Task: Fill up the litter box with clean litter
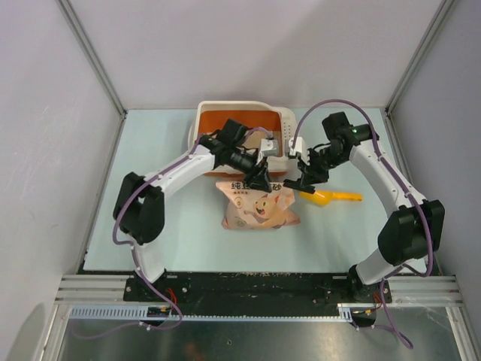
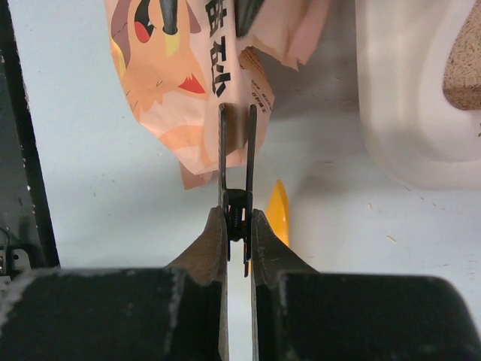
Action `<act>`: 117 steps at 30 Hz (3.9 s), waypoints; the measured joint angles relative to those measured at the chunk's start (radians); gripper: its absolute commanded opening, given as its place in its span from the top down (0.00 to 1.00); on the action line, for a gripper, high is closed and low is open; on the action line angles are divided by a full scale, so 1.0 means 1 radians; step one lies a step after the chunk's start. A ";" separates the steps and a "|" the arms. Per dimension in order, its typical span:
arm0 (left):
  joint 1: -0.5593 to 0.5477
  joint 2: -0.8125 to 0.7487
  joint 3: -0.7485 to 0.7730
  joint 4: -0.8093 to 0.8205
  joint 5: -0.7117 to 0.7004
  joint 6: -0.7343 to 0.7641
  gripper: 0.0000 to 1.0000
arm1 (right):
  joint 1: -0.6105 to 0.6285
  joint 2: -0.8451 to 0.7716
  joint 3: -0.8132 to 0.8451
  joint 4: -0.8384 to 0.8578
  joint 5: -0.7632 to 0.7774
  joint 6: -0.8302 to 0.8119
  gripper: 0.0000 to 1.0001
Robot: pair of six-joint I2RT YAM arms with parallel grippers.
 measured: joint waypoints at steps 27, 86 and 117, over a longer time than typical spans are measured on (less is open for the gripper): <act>0.069 -0.091 -0.151 -0.018 -0.023 0.026 0.79 | 0.102 0.127 0.185 -0.144 0.078 -0.040 1.00; 0.190 -0.177 -0.261 -0.067 0.009 0.019 1.00 | 0.380 0.319 0.417 -0.185 0.254 0.053 1.00; 0.205 -0.176 -0.260 -0.092 0.005 -0.008 1.00 | 0.395 0.329 0.406 -0.151 0.245 0.162 0.65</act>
